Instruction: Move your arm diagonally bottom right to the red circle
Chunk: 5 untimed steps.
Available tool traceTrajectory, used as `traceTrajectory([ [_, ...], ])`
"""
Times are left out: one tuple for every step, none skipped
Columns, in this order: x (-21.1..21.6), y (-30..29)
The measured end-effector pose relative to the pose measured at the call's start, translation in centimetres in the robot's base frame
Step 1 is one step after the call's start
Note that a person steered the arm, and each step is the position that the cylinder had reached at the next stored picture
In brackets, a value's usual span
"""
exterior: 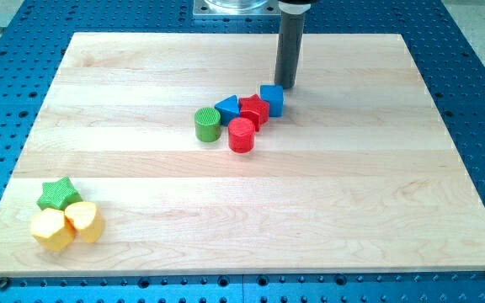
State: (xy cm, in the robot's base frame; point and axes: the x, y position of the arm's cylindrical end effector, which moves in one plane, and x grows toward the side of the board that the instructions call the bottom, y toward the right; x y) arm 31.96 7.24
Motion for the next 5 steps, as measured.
traceTrajectory([
  [0.0, 0.0],
  [0.3, 0.0],
  [0.3, 0.4],
  [0.3, 1.7],
  [3.0, 4.5],
])
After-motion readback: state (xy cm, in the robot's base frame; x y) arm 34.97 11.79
